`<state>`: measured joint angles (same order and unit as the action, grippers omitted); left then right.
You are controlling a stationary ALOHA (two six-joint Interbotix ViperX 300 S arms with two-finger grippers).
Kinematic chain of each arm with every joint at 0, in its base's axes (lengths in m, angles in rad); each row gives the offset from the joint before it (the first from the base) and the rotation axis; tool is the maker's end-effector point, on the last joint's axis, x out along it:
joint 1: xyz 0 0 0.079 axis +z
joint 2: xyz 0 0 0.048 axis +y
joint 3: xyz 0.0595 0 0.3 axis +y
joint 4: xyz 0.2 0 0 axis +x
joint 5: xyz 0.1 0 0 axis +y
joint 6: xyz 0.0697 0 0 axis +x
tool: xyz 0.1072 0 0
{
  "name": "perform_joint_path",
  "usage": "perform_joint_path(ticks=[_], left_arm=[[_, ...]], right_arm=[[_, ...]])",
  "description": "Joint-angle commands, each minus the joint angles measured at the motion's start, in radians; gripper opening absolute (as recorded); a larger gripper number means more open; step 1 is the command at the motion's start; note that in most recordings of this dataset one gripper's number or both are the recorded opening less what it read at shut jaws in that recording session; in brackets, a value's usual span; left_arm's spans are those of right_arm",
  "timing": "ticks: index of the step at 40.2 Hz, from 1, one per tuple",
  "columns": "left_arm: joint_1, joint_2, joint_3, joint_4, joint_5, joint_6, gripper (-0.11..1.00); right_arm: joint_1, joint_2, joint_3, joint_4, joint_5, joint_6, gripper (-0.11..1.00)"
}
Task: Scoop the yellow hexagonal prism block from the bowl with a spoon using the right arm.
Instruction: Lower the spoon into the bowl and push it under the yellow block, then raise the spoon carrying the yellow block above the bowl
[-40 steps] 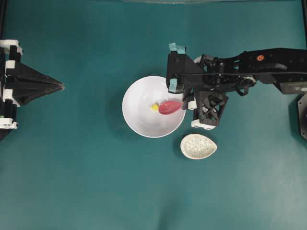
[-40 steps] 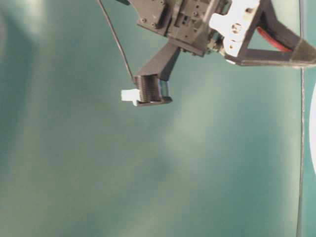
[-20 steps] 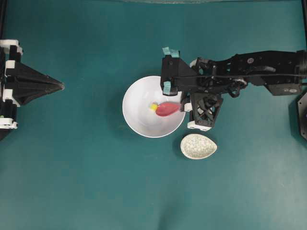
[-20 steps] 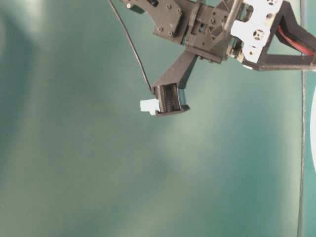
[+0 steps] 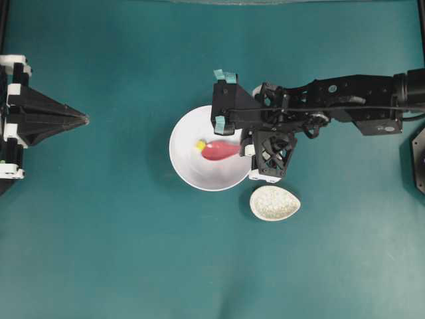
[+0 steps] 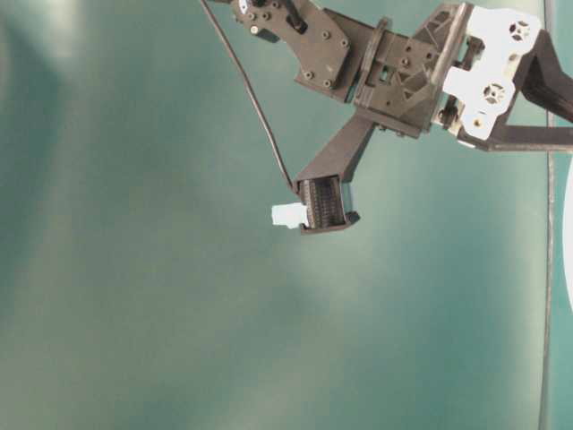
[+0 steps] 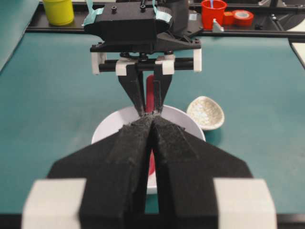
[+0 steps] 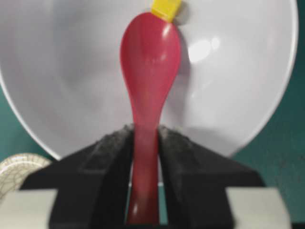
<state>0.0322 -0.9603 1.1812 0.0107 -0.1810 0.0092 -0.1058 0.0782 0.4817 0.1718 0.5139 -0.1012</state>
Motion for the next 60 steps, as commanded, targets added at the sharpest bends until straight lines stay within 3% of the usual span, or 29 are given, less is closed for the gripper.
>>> perform_joint_path(ticks=[1,22,60], left_arm=[[0.002,0.005,-0.025,0.003,-0.011,0.002,-0.01],[0.002,0.006,-0.023,0.003,-0.009,0.002,-0.01],[0.002,0.011,-0.023,0.003,-0.006,-0.005,-0.01]], right_arm=[[0.003,-0.009,-0.018,0.0,-0.025,-0.002,0.24],[0.005,-0.003,-0.02,-0.003,-0.146,-0.006,0.24],[0.012,-0.074,0.021,-0.005,-0.224,-0.008,0.24]])
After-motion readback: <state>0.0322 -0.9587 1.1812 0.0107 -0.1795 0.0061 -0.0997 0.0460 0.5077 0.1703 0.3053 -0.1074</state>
